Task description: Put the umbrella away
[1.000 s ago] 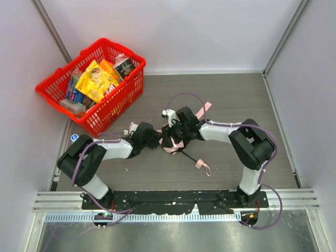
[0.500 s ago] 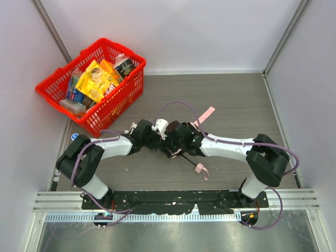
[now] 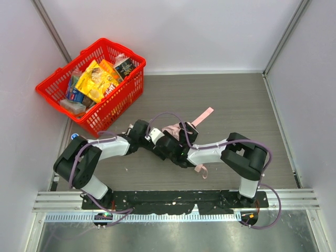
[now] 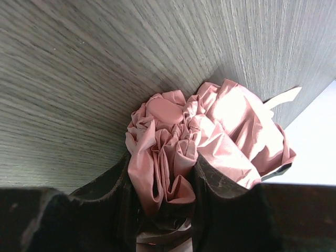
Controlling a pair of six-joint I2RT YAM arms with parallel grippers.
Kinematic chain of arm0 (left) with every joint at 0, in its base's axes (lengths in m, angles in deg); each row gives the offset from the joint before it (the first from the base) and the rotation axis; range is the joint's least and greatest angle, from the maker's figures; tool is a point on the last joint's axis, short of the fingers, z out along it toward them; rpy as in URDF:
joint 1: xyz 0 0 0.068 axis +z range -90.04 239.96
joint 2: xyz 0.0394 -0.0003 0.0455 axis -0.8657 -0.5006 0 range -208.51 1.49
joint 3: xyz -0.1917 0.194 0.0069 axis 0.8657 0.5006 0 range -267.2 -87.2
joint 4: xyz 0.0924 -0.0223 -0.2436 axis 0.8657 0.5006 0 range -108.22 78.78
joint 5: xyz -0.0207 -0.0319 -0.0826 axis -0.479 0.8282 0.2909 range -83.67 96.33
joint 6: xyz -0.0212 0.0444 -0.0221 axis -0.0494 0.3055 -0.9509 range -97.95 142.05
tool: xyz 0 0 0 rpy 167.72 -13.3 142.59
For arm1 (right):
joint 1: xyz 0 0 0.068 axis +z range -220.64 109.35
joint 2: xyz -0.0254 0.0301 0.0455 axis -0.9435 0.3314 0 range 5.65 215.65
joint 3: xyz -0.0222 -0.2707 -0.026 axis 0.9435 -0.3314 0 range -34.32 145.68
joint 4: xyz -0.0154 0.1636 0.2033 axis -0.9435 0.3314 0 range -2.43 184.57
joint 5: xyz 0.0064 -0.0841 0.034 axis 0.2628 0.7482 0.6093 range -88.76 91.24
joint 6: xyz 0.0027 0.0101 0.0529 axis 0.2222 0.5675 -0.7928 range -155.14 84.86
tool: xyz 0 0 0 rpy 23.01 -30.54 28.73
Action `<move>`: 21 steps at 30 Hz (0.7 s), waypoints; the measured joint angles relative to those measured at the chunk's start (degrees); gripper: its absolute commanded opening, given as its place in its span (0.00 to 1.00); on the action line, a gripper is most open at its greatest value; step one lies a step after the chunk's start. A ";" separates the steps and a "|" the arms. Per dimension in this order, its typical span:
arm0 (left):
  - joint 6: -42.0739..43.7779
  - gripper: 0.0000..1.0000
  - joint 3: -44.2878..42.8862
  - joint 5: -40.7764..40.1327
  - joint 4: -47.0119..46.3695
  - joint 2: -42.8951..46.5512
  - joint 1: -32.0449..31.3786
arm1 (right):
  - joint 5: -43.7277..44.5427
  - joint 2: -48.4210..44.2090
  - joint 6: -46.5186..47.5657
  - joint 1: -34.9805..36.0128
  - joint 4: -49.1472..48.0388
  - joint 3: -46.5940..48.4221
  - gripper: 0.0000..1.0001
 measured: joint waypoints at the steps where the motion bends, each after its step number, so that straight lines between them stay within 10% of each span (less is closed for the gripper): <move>1: -0.04 0.00 0.22 -0.22 -0.04 0.22 -0.09 | 0.24 -0.11 0.11 0.11 -1.27 -0.76 0.65; 7: 0.44 0.00 1.60 -0.31 -1.29 1.05 -0.28 | 1.81 0.17 0.48 0.26 -3.63 -2.19 0.09; 10: 1.14 0.02 4.42 -0.81 -4.74 3.04 -0.28 | 2.82 0.09 0.39 0.52 -4.20 -2.23 0.01; 17: 2.75 0.97 12.22 -4.59 -11.15 9.75 0.28 | -4.83 -0.17 -0.11 -1.05 -10.47 -4.52 0.01; 21: 6.60 1.00 17.00 -6.56 -14.40 16.94 0.72 | -19.56 -1.88 -4.81 -8.04 -16.26 -8.46 0.01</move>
